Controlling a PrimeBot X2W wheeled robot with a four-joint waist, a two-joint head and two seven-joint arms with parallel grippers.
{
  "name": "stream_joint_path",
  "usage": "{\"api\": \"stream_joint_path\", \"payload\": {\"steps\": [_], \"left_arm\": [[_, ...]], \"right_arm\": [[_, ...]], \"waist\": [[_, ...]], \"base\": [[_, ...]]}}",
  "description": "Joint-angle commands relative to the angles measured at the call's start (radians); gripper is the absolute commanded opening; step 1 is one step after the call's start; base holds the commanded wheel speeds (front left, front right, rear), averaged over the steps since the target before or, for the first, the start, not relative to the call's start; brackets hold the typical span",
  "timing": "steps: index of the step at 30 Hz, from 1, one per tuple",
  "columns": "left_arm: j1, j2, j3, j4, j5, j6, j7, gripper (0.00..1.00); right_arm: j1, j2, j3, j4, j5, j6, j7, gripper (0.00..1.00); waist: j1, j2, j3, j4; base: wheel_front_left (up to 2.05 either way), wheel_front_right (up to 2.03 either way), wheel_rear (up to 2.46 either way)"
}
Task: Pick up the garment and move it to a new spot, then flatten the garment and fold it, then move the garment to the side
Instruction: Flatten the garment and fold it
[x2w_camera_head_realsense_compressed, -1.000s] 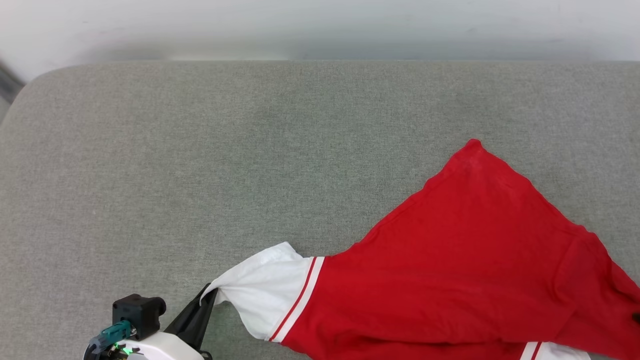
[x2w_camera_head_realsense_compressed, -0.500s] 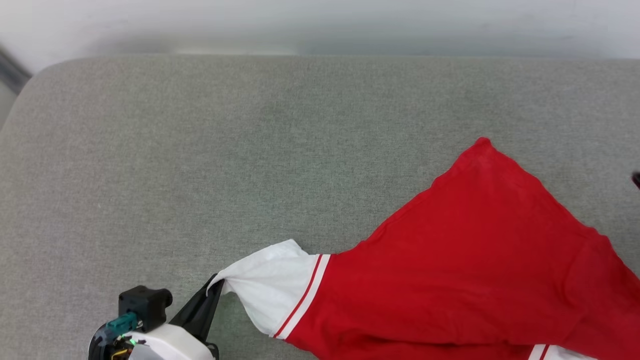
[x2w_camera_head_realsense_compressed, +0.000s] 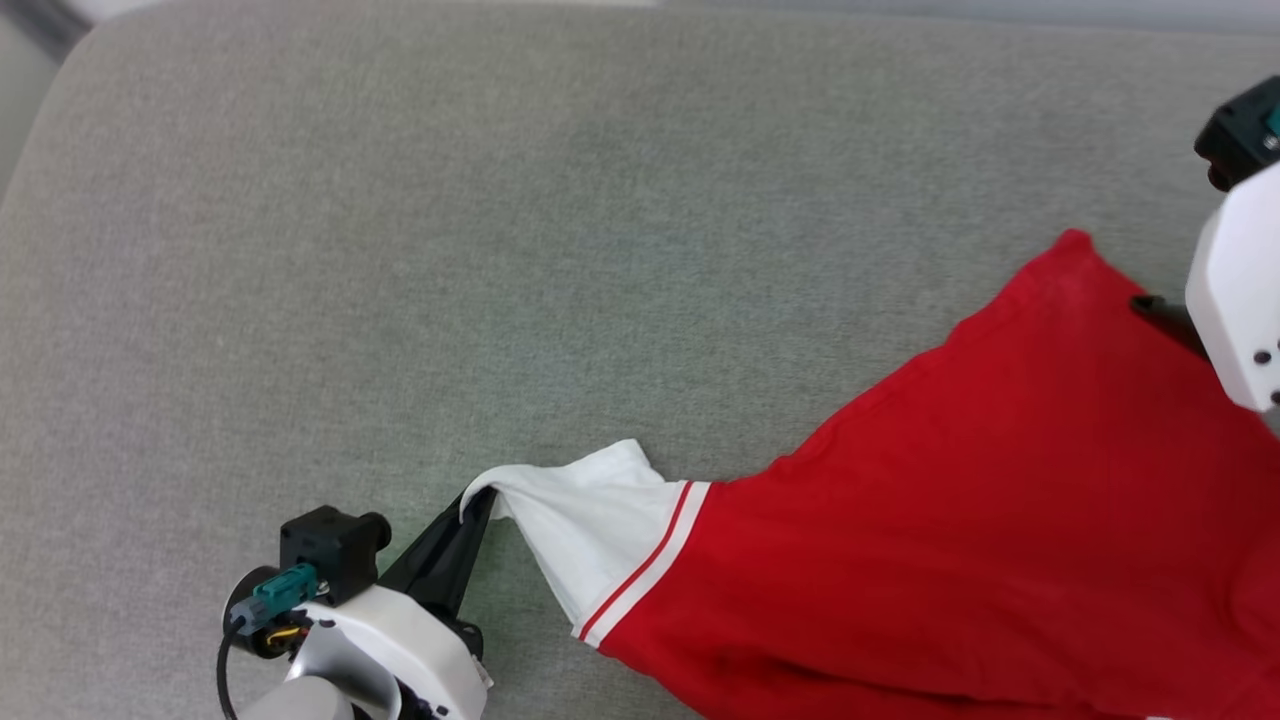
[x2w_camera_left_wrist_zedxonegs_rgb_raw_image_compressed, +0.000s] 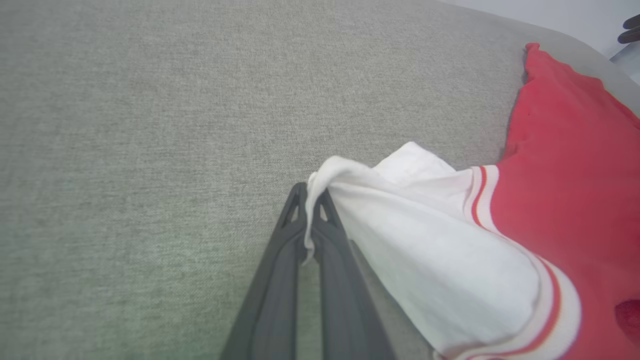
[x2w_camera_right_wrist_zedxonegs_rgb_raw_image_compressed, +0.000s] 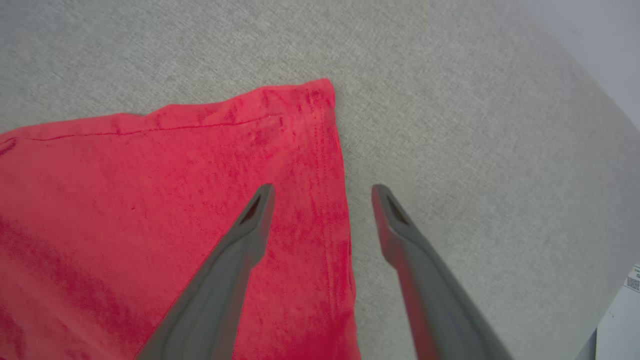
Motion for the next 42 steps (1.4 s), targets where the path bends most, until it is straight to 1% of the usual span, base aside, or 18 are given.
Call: {"api": "stream_joint_path", "payload": {"steps": [1, 5, 8, 10, 13, 17, 18, 19, 23, 25, 28, 32, 35, 37, 38, 40, 42], "left_arm": [[-0.021, -0.011, -0.001, 0.004, 0.010, -0.003, -0.001, 0.00], [-0.038, -0.025, -0.001, 0.003, 0.020, 0.001, -0.006, 0.00], [-0.047, -0.034, 0.001, 0.000, 0.027, 0.001, -0.009, 0.00], [-0.052, -0.039, -0.001, 0.000, 0.032, -0.001, -0.009, 0.00], [-0.056, -0.045, 0.000, 0.003, 0.036, 0.000, -0.011, 0.00], [-0.055, -0.045, 0.003, 0.006, 0.035, 0.005, -0.012, 0.00], [-0.053, -0.043, 0.004, 0.007, 0.034, 0.006, -0.012, 0.00], [-0.053, -0.041, 0.004, 0.008, 0.034, 0.006, -0.011, 0.00], [-0.050, -0.033, 0.006, 0.010, 0.040, 0.007, -0.012, 0.00], [-0.050, -0.023, 0.005, 0.009, 0.046, 0.007, -0.009, 0.00], [-0.063, 0.002, 0.017, -0.001, 0.055, 0.015, -0.010, 0.00], [-0.106, 0.037, 0.038, -0.033, 0.078, 0.011, -0.007, 0.00], [-0.175, 0.063, 0.063, -0.052, 0.099, 0.006, 0.002, 0.00], [-0.236, 0.068, 0.085, -0.062, 0.106, -0.003, 0.011, 0.00], [-0.236, 0.068, 0.085, -0.062, 0.106, -0.003, 0.011, 0.00], [-0.308, 0.078, 0.104, -0.065, 0.120, -0.016, 0.026, 0.00], [-0.391, 0.078, 0.118, -0.071, 0.139, -0.019, 0.049, 0.00]], "right_arm": [[-0.052, 0.009, 0.034, 0.040, -0.017, 0.000, 0.016, 1.00], [-0.136, 0.047, 0.075, 0.149, -0.034, 0.000, 0.001, 1.00], [-0.159, 0.074, 0.108, 0.223, -0.045, 0.000, -0.023, 1.00], [-0.155, 0.084, 0.143, 0.258, -0.053, 0.000, -0.041, 1.00], [-0.106, 0.101, 0.215, 0.303, -0.034, 0.000, -0.054, 1.00], [-0.090, 0.102, 0.275, 0.326, -0.001, 0.003, -0.077, 1.00], [-0.100, 0.096, 0.281, 0.325, 0.000, 0.004, -0.094, 0.40], [-0.113, 0.090, 0.281, 0.327, 0.005, 0.004, -0.112, 0.00], [-0.166, 0.070, 0.259, 0.331, 0.025, -0.001, -0.205, 0.00], [-0.188, 0.061, 0.250, 0.311, 0.036, -0.001, -0.269, 0.00], [-0.201, 0.044, 0.242, 0.280, 0.053, -0.001, -0.353, 0.00], [-0.217, 0.013, 0.214, 0.232, 0.085, 0.000, -0.438, 0.00], [-0.235, 0.005, 0.171, 0.204, 0.098, -0.001, -0.503, 0.00], [-0.248, 0.010, 0.142, 0.192, 0.094, 0.000, -0.534, 0.00], [-0.248, 0.010, 0.142, 0.192, 0.094, 0.000, -0.534, 0.00], [-0.272, 0.020, 0.112, 0.183, 0.080, -0.001, -0.561, 0.00], [-0.297, 0.033, 0.082, 0.178, 0.060, -0.001, -0.583, 0.00]], "waist": [[-0.0001, -0.0001, 0.044, 0.036], [-0.0001, -0.0001, 0.088, 0.054], [-0.0001, -0.0001, 0.114, 0.063], [-0.0001, -0.0001, 0.124, 0.069], [-0.0001, -0.0001, 0.131, 0.070], [-0.0001, -0.0001, 0.125, 0.060], [-0.0001, -0.0001, 0.120, 0.056], [-0.0001, -0.0001, 0.114, 0.052], [-0.0001, -0.0001, 0.074, 0.035], [-0.0001, -0.0001, 0.049, 0.026], [-0.0001, -0.0001, 0.008, 0.011], [-0.0001, -0.0001, -0.029, -0.010], [-0.0001, -0.0001, -0.041, -0.022], [-0.0001, -0.0001, -0.043, -0.031], [-0.0001, -0.0001, -0.043, -0.031], [-0.0001, -0.0001, -0.038, -0.042], [-0.0001, -0.0001, -0.030, -0.053]], "base": [[0.00, 0.00, 0.00], [0.00, 0.00, 0.00], [0.00, 0.00, 0.00], [0.00, 0.00, 0.00], [0.00, 0.00, 0.00], [0.00, 0.00, 0.00], [0.00, 0.00, 0.00], [0.00, 0.00, 0.00], [0.00, 0.00, 0.00], [0.00, 0.00, 0.00], [0.00, 0.00, 0.00], [0.00, 0.00, 0.00], [0.00, 0.00, 0.00], [0.00, 0.00, 0.00], [0.00, 0.00, 0.00], [0.00, 0.00, 0.00], [0.00, 0.00, 0.00]]}}
